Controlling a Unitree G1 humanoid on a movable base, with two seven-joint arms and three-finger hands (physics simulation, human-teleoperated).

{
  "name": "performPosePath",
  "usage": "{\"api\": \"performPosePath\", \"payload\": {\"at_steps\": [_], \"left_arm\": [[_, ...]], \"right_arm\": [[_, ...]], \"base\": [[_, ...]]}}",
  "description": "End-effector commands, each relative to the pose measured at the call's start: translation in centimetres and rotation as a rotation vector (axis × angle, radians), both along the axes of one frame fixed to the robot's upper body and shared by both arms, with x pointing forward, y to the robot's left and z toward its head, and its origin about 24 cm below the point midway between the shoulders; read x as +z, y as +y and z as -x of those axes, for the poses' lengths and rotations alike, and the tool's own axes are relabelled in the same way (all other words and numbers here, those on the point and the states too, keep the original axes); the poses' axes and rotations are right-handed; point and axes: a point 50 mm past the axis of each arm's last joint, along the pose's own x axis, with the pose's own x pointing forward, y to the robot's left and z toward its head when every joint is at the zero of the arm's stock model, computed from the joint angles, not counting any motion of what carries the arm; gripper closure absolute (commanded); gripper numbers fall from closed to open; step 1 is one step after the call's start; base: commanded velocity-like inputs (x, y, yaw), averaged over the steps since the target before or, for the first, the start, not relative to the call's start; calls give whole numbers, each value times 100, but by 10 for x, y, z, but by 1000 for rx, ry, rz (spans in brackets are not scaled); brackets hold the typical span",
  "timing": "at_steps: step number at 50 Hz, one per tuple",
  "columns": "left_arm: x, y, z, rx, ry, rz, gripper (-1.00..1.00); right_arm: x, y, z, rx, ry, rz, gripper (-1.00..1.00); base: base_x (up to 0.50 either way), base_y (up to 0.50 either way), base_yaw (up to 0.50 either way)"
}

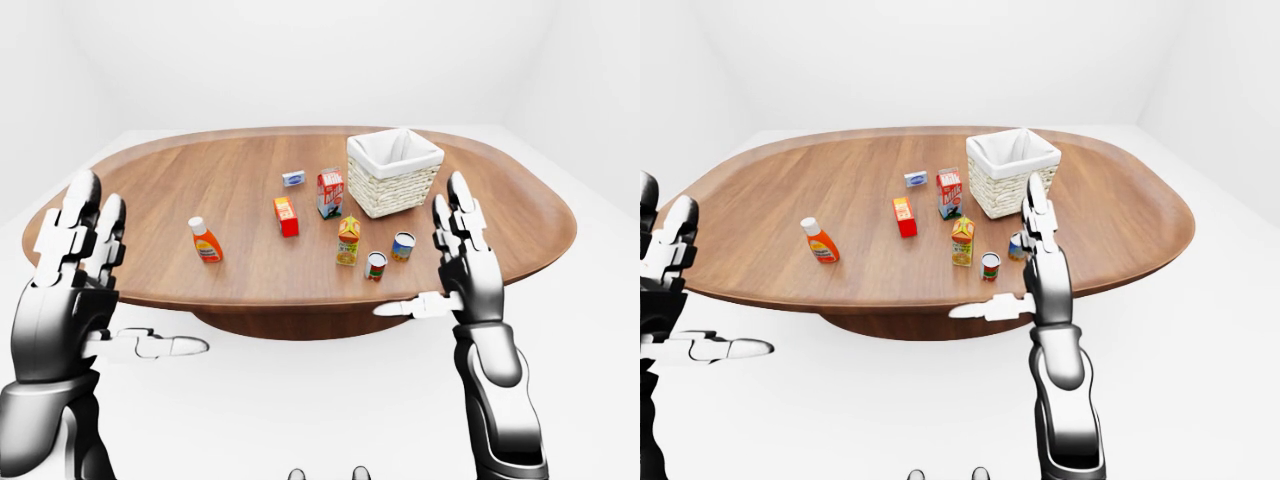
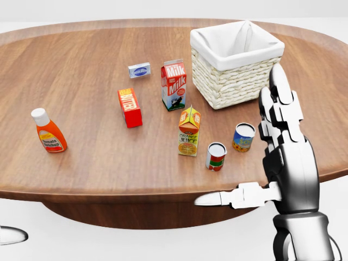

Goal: Pick up the orange juice, and put it in the basket.

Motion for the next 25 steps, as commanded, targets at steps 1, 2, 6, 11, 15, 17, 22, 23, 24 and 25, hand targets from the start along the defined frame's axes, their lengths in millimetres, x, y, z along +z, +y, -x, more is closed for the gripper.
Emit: {"api": "performPosePath", "payload": {"at_steps": [1,2,6,11,15,17,22,23,24,25], "left_arm": [[-1,3,2,3,8,-8,-100],[-1,3,2,5,10,-9,-100],[-2,3,2,7,16,-14,-100],[-1,2,3,9,12,-21,-100],[-3,3,2,10,21,-18,-100],[-2,3,3,10,19,-20,-100],[-1,2,3,10,16,-25,-100],[-1,2,3,10,15,-25,-100],[-1,2,3,10,15,-25,-100],[-1,2,3,10,16,-25,-100]], "right_arm": [[24,-1,8,-14,-114,11,-100],[25,-2,8,-16,-118,9,-100],[26,-2,8,-28,-125,15,-100],[28,-4,8,-42,-135,7,-100],[27,-5,8,-48,-132,11,-100],[27,-5,8,-50,-132,12,-100],[27,-5,8,-54,-132,10,-100],[27,-5,8,-54,-131,9,-100],[27,-5,8,-53,-131,10,-100],[27,-5,8,-53,-131,10,-100]], "base": [[0,0,0],[0,0,0],[0,0,0],[0,0,0],[23,-21,0],[38,-34,0],[38,-34,0],[38,-34,0],[38,-34,0],[38,-34,0]]}}
